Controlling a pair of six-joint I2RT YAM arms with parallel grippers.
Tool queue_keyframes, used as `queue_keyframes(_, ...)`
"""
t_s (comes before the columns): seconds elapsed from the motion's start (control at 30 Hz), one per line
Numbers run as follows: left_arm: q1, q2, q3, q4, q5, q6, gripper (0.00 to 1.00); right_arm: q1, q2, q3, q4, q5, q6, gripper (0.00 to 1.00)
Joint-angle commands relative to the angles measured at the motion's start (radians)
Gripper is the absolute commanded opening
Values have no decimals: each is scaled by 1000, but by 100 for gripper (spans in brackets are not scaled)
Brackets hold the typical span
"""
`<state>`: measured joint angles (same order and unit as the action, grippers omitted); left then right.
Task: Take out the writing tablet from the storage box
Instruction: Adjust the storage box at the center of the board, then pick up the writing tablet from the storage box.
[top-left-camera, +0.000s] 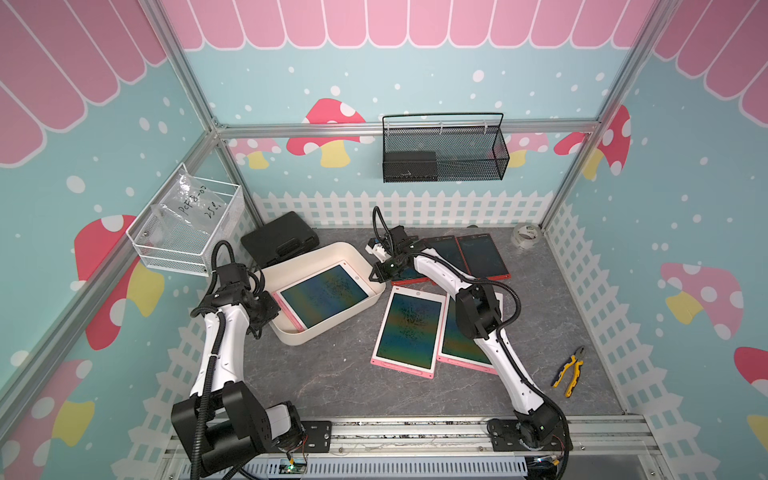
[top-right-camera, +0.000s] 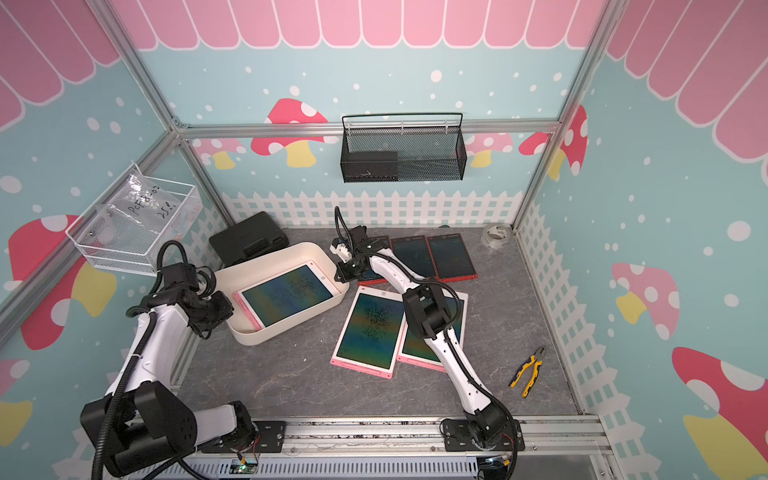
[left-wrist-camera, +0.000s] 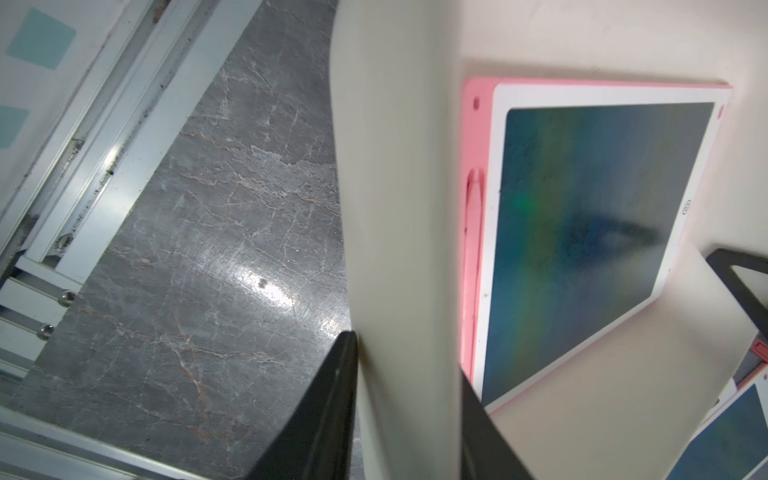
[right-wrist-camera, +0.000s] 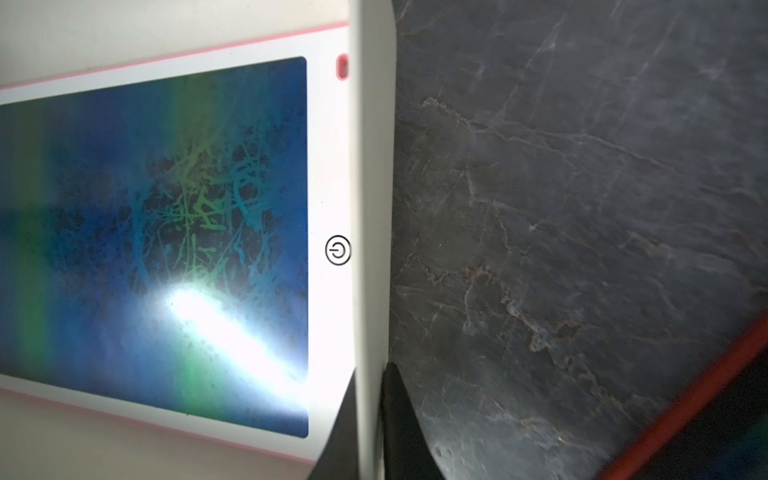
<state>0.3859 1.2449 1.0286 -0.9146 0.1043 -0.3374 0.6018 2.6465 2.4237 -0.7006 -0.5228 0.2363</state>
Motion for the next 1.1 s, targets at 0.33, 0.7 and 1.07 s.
queue_keyframes(0.33,6,-85,109,37,2,-124,33,13,-3,-20,-70,80,-45,0)
queue_keyframes(0.7,-58,-19,215,-26,31,-182,28,27,1,15,-84,154,31,0)
queue_keyframes(1.07,-206,259,495,-410,-149,-319,36,28,11,25,-60,162,79,0)
